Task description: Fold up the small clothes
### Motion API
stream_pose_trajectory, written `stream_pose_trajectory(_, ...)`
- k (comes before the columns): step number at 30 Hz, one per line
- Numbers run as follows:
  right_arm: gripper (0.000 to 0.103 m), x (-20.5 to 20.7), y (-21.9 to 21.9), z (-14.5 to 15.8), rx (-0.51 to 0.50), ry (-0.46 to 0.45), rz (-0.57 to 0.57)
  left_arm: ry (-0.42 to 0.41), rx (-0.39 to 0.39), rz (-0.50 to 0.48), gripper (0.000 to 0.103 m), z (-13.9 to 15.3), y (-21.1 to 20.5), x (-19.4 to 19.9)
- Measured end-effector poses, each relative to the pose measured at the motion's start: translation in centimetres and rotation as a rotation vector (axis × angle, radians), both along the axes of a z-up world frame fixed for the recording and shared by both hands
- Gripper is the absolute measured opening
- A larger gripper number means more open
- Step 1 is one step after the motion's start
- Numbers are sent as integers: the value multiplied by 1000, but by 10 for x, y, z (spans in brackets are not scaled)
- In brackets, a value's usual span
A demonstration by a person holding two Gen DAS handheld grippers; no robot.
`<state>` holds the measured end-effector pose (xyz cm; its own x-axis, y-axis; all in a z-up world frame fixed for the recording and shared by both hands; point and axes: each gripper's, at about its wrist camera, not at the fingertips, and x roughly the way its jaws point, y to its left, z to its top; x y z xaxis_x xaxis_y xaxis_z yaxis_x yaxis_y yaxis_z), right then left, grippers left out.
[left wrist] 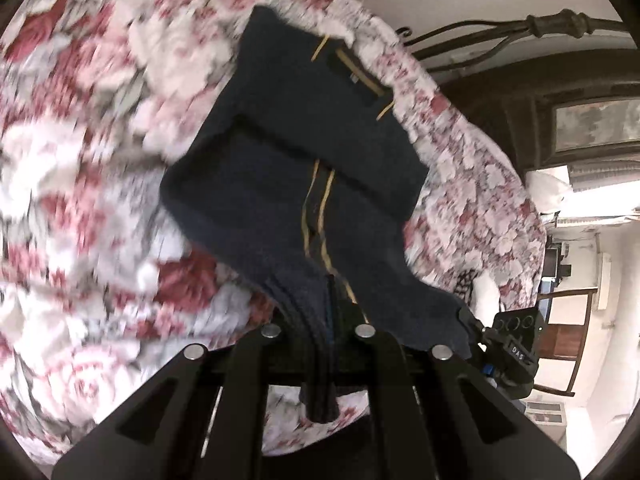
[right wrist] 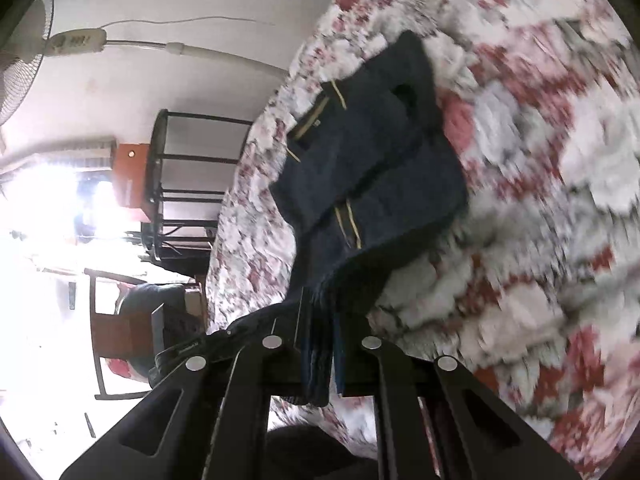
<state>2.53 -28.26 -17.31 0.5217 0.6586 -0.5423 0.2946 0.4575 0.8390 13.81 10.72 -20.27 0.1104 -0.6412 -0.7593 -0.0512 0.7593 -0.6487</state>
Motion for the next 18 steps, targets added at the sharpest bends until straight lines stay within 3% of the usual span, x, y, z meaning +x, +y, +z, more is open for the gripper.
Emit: stream_pose_trajectory(18,9,113,-33,-18,51,-27,-89,-67,49,-11,6,-2,-42,118)
